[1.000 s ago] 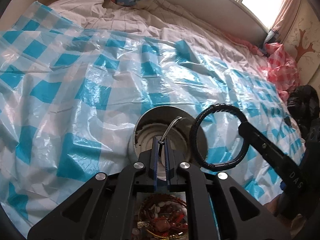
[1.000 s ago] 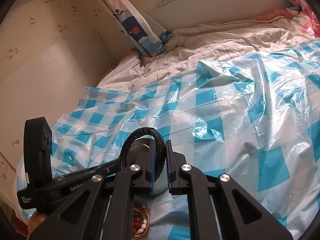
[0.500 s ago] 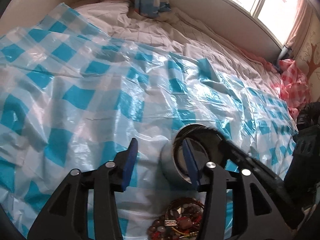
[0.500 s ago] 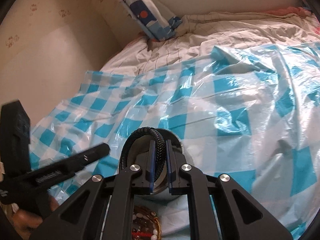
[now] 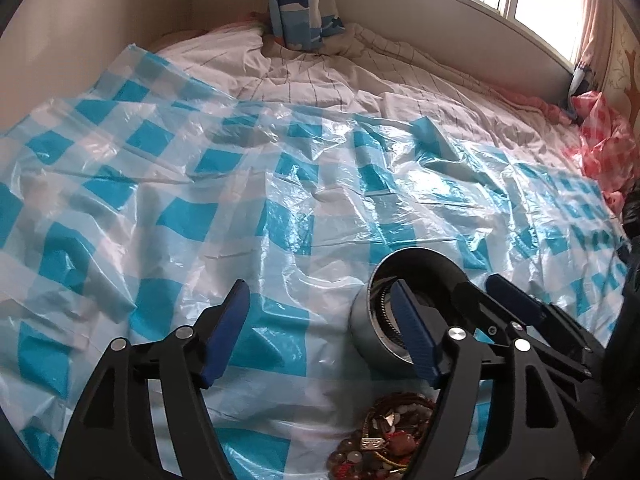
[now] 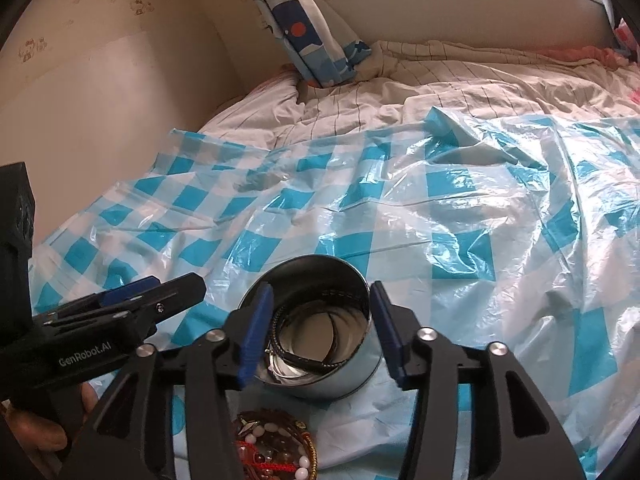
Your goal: Organize jewelry
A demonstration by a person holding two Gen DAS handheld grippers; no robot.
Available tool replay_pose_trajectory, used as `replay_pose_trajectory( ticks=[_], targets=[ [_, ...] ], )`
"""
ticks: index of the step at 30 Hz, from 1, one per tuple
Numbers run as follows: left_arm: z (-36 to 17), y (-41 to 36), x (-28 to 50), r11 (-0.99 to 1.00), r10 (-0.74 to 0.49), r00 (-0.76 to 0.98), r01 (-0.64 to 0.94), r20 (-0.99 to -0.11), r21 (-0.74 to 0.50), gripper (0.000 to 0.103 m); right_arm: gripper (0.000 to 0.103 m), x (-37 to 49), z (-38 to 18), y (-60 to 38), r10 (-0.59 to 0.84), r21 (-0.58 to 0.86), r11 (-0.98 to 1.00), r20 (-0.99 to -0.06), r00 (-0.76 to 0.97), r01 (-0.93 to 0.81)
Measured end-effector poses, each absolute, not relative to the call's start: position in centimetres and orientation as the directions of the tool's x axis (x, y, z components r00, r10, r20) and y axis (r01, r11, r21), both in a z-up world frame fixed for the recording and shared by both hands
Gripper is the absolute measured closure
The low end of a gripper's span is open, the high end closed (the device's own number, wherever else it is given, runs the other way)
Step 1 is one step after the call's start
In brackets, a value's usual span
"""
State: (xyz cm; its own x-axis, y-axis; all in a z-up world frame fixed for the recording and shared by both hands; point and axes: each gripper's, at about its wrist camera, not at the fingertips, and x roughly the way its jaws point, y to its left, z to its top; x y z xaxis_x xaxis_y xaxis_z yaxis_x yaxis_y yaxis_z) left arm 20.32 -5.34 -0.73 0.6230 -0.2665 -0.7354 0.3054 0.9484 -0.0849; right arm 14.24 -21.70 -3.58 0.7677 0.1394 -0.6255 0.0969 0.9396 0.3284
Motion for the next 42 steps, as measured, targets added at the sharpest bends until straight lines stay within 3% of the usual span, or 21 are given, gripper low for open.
replay_pose_trajectory(
  ticks=[30,42],
  targets=[
    [0.8,-4.6,19.4,0.961,-0.216,0.671,0.275,-0.709,-0.032,0.019,0.035,12.8,-3.2,-21.1,0.11,0.278,0.956,-0.634,0.765,0.093],
    [1.2,-3.8,16.1,0.959,-0.205,0.678,0.282,-0.706,-0.007,0.016,0.03,6.3,-2.2,-21.0,0.069,0.229,0.967,-0.665,0.744,0.115]
  ],
)
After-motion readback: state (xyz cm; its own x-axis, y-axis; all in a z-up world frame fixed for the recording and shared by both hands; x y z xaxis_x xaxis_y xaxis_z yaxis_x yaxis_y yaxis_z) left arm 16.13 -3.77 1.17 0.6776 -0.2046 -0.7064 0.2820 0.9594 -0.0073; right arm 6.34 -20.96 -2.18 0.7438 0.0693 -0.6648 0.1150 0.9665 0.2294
